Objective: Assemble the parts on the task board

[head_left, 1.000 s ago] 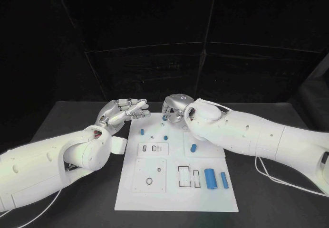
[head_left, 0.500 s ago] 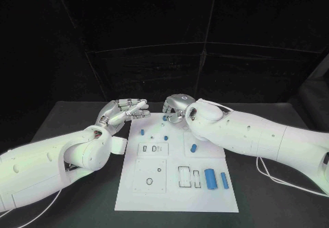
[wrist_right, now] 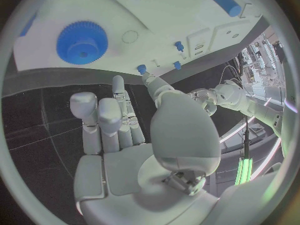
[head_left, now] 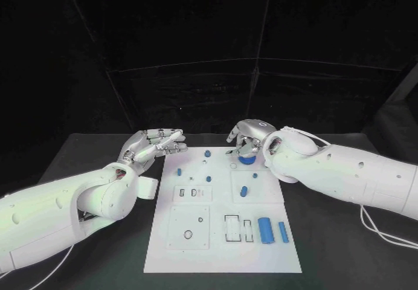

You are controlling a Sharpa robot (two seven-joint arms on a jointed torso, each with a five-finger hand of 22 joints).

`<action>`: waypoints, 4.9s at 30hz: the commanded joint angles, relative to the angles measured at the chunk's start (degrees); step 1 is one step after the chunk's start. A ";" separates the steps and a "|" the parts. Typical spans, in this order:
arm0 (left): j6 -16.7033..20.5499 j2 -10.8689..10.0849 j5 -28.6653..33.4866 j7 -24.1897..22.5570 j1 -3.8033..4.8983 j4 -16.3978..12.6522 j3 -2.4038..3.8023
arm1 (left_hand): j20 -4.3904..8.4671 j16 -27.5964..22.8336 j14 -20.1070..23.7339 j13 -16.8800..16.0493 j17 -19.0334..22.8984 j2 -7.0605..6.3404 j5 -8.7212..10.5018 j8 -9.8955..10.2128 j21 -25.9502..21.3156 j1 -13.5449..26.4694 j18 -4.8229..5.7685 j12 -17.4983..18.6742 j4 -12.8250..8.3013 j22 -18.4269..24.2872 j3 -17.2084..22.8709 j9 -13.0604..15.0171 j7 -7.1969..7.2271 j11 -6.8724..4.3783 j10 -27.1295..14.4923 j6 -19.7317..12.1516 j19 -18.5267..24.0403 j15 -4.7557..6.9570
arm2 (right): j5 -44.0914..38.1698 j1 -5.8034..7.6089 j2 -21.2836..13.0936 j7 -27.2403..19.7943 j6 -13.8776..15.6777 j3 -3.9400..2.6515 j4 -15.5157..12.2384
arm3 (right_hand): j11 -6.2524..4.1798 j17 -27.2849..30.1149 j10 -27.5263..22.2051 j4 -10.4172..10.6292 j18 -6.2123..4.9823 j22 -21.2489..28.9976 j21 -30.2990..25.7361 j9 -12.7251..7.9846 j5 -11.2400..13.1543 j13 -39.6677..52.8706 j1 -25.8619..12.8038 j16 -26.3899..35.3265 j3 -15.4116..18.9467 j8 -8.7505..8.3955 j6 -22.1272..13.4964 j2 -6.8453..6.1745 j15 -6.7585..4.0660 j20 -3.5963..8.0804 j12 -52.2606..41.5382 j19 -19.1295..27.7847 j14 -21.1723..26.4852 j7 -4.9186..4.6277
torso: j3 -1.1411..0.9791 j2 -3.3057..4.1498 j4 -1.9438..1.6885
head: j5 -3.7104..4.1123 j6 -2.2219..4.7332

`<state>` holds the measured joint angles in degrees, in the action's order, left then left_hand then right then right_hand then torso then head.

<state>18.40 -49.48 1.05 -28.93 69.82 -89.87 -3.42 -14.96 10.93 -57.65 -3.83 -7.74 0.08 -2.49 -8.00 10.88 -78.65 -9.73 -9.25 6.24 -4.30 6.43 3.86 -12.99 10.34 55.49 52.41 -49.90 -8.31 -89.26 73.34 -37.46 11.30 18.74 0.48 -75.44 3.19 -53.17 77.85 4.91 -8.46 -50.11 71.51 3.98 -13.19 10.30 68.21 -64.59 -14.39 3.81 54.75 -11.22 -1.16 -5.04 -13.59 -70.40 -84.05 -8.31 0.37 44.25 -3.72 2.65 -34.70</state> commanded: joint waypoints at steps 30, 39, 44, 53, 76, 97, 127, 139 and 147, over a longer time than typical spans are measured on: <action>-1.13 0.58 -0.02 -0.28 0.05 0.55 0.03 | 0.12 -0.49 -0.62 0.05 -0.19 0.73 -0.23 0.38 -0.46 -0.10 -0.80 0.42 -0.73 0.23 0.04 -0.04 -0.10 0.09 0.54 0.18 -0.81 -0.02 | 2.98 0.47 -2.98 4.46 -10.58 0.01 2.21 | 0.84 -26.15 3.95 10.76 4.66 -21.02 11.23 0.22 -3.10 65.83 12.59 -19.43 19.34 3.84 -5.63 6.18 0.76 -0.74 -62.56 -9.24 -4.03 -0.84 | 0.02 -0.03 0.08 | 1.40 0.18; -1.23 0.69 -0.02 -0.20 0.04 0.74 0.03 | 0.13 -0.52 -0.64 0.05 -0.20 0.74 -0.23 0.40 -0.49 -0.10 -0.80 0.44 -0.76 0.24 0.03 -0.04 -0.10 0.08 0.56 0.19 -0.84 -0.01 | 2.88 0.46 -2.61 4.58 -11.58 0.01 2.47 | 0.76 -27.61 4.76 9.44 5.12 -23.53 12.37 0.41 -4.40 67.70 13.87 -20.43 18.81 4.93 -4.49 7.84 0.76 -0.80 -64.34 -10.57 -4.24 -0.73 | 0.05 -0.03 0.08 | 1.53 0.01; -1.28 0.71 -0.02 -0.16 0.04 0.78 0.03 | 0.13 -0.52 -0.64 0.05 -0.20 0.74 -0.23 0.40 -0.49 -0.10 -0.80 0.44 -0.76 0.24 0.03 -0.04 -0.10 0.08 0.56 0.19 -0.84 -0.01 | 2.62 0.46 -2.48 4.68 -12.40 0.01 2.67 | 0.69 -28.00 4.92 8.53 5.27 -24.33 12.74 0.42 -4.14 68.16 14.73 -20.71 18.19 5.31 -4.06 8.47 0.72 -0.77 -64.72 -10.95 -4.28 -0.65 | 0.04 -0.03 0.02 | 1.54 -0.13; -1.36 0.77 -0.02 -0.09 0.03 0.78 0.02 | 0.13 -0.52 -0.64 0.05 -0.20 0.74 -0.23 0.40 -0.49 -0.10 -0.80 0.44 -0.76 0.24 0.03 -0.04 -0.10 0.08 0.56 0.19 -0.84 -0.01 | 0.86 0.44 -2.25 5.32 -13.03 0.01 2.48 | 0.50 -28.57 5.08 6.66 5.52 -25.68 13.33 0.41 -4.40 68.67 16.52 -21.09 16.24 5.97 -2.96 9.37 0.58 -0.66 -65.05 -11.59 -4.33 -0.50 | 0.08 -0.05 0.04 | 1.28 -0.28; -1.43 0.72 -0.02 0.02 0.02 0.64 0.02 | 0.14 -0.63 -0.63 0.06 -0.22 0.74 -0.23 0.51 -0.59 -0.05 -0.79 0.55 -0.83 0.28 -0.05 -0.06 -0.16 0.10 0.53 0.14 -0.92 -0.01 | -5.98 0.37 -1.34 5.98 -2.95 0.02 -1.71 | -0.58 -28.65 5.52 2.58 5.63 -26.48 13.70 -0.10 -0.46 69.39 16.20 -21.19 3.28 6.54 2.26 8.63 -0.32 0.18 -65.18 -11.75 -4.27 0.62 | 0.06 -0.07 0.03 | 1.07 -0.53; -1.45 0.88 -0.02 0.14 0.04 0.56 0.03 | 0.14 -0.68 -0.62 0.07 -0.22 0.75 -0.23 0.56 -0.63 -0.02 -0.79 0.60 -0.84 0.29 -0.08 -0.07 -0.20 0.13 0.51 0.10 -0.95 -0.02 | -7.83 0.01 6.37 5.71 -0.79 0.03 -2.27 | -0.49 -28.37 5.57 1.55 5.67 -26.74 13.79 -0.11 -1.56 69.35 12.96 -21.04 -2.03 5.56 2.59 6.86 -0.27 0.14 -64.86 -11.87 -4.23 0.52 | 0.12 -0.05 -0.08 | 0.24 -0.66; -1.40 0.95 -0.02 0.01 0.06 0.81 0.04 | 0.14 -0.73 -0.62 0.08 -0.23 0.76 -0.23 0.61 -0.68 0.02 -0.79 0.65 -0.85 0.31 -0.11 -0.08 -0.24 0.15 0.49 0.07 -0.98 -0.03 | -8.24 -1.11 11.67 6.07 -7.72 0.44 2.28 | -0.26 -28.01 5.22 0.75 5.68 -26.77 13.76 -0.19 -0.89 68.95 11.40 -20.84 -3.47 4.85 2.11 5.66 -0.11 0.03 -64.27 -11.87 -4.14 0.24 | -0.03 -0.05 0.12 | -0.20 -1.17; -1.37 1.00 -0.02 0.03 0.06 1.10 0.04 | 0.14 -0.73 -0.62 0.08 -0.23 0.76 -0.23 0.61 -0.68 0.02 -0.79 0.65 -0.85 0.31 -0.11 -0.08 -0.24 0.15 0.49 0.07 -0.98 -0.03 | -7.95 -1.11 12.33 5.38 -9.00 0.45 3.47 | 1.20 -27.98 4.14 2.34 5.64 -26.56 13.61 -0.30 0.85 67.71 5.09 -20.83 0.11 0.05 -4.86 3.02 1.16 -1.13 -62.71 -11.69 -4.12 -1.22 | 0.02 -0.03 0.10 | -0.17 -1.28; -1.29 0.98 -0.02 0.05 0.07 1.09 0.04 | 0.13 -0.79 -0.64 0.08 -0.25 0.77 -0.23 0.67 -0.74 0.04 -0.78 0.71 -0.89 0.32 -0.15 -0.08 -0.28 0.18 0.49 0.05 -1.04 -0.04 | -7.15 -1.11 12.33 5.65 -10.29 0.45 3.76 | 1.72 -27.93 3.75 7.77 5.61 -26.52 13.56 -0.03 -0.12 67.43 -0.24 -20.83 6.03 0.00 -4.69 4.49 1.66 -1.67 -62.40 -11.65 -4.08 -1.68 | 0.01 -0.04 0.12 | -0.18 -1.32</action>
<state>17.59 -48.54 1.05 -28.54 69.79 -88.71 -3.43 -14.79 10.38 -58.06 -3.84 -7.91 0.43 -2.49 -7.60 10.44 -78.73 -9.73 -8.82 5.68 -4.07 6.34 3.87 -12.99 10.54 55.69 52.41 -50.47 -8.31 -96.78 72.11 -25.12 16.98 9.85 0.95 -71.66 4.41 -74.93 81.67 12.45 -3.56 -74.91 84.97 3.89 -12.87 74.93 68.41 -85.53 -8.81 3.94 49.84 -6.74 0.06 -6.34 -76.32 -82.20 -83.89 -9.95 0.38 44.21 -3.59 2.49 -36.01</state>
